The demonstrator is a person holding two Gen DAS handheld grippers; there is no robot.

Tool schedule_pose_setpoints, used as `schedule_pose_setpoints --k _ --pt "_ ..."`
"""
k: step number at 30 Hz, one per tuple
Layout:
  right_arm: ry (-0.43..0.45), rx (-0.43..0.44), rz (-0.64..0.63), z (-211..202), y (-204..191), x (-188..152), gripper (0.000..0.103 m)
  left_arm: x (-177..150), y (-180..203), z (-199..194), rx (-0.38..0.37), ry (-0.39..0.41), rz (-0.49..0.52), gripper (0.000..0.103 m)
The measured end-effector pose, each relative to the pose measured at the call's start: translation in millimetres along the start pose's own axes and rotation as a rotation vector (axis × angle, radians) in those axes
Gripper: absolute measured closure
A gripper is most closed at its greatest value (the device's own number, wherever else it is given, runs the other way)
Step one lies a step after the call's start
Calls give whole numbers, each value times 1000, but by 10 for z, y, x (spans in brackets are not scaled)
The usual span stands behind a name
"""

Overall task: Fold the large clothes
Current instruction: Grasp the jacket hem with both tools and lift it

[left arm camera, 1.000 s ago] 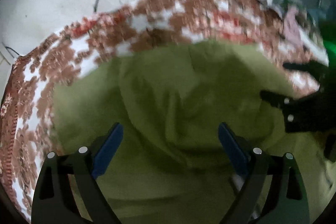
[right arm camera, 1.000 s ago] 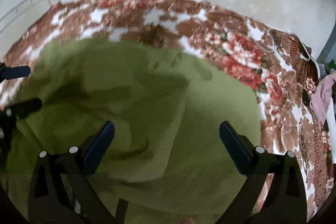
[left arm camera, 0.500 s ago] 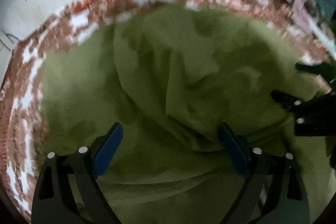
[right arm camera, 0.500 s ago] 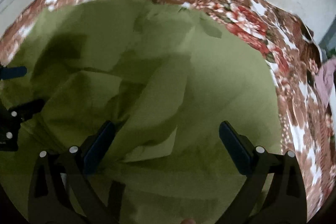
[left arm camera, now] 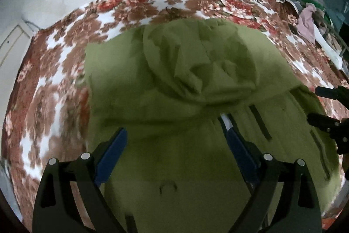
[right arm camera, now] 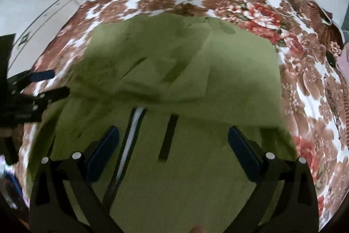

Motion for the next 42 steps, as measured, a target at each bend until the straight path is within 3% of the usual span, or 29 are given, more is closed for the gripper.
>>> schedule_pose_setpoints --k 5,11,18,24,30,38,42 --pt "-85 9 1 -95 212 -631 5 -695 -143 -102 21 -114 -11 9" --pt "-275 -44 91 -55 756 -1643 5 -1747 -468 -192 62 -303 -3 8" --pt "-385 -23 160 -219 1043 -2274 5 -2581 -887 -341 33 -448 -93 6" --pt "-458 39 233 -289 1169 -2647 5 -2952 -987 -356 -24 -515 -175 6" --pt "-566 95 322 -222 1232 -3057 5 -3381 -1183 -205 -133 -585 -373 6" --pt "-603 162 402 -164 1184 -3280 5 -3602 -829 -159 -267 -635 -301 7" --pt "-604 178 421 -166 1081 -3367 8 -3575 -670 -152 -316 -635 -280 13"
Point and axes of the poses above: each gripper's, at about its wrist camera, not at the fingertips, and z roughly the way its jaws point, y to its right, x to its top, the point moved 8 cm from there along z, roughly the way its jaws point, and after that the axes turned 9 degrees about -y, right-handed, at the moved point
